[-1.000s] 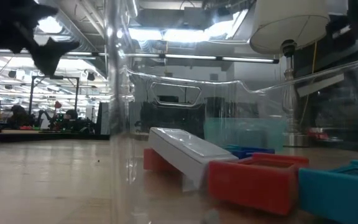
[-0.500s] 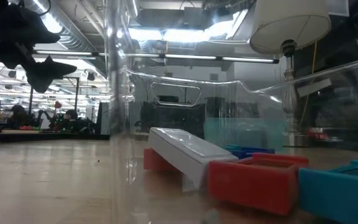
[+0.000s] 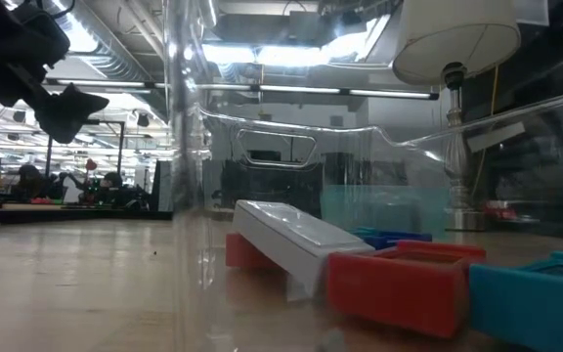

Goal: Pick & Place Office items
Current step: Return to Home Position

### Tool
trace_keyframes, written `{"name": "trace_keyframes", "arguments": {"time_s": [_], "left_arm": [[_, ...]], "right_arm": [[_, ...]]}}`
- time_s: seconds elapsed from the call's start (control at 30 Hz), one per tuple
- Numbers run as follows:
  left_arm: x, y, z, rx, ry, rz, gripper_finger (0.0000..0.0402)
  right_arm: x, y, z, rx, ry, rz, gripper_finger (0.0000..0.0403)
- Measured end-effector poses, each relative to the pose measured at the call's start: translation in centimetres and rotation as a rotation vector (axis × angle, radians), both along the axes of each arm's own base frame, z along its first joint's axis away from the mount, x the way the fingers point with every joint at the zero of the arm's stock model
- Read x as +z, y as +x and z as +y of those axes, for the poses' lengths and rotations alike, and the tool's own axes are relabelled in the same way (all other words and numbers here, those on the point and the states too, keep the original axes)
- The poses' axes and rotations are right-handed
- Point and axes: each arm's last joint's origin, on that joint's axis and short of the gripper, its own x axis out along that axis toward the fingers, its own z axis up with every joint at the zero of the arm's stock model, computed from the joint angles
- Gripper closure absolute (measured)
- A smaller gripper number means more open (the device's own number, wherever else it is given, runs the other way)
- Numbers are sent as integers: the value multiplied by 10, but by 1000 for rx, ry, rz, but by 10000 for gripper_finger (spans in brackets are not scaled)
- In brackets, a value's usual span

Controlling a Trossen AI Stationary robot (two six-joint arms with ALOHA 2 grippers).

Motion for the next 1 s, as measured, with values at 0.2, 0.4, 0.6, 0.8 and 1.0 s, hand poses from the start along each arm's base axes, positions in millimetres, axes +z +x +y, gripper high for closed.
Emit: {"name": "trace_keyframes", "arguments": {"time_s": [0.2,0.4,0.6,0.8,1.0], "left_arm": [[0,0,0,-8,-1,0,96],[0,0,0,-8,-1,0,96],[6,-3,2,-1,-27,-59,96],[12,-6,12,81,-54,-139,96],[17,-5,26,227,-60,-194,96]], "right_arm": [[0,0,0,0,3,1,302],[0,0,0,-1,4,2,302],[0,0,0,-1,4,2,302],[1,1,0,-4,26,-17,302],[4,16,-4,-112,213,-258,302]]}}
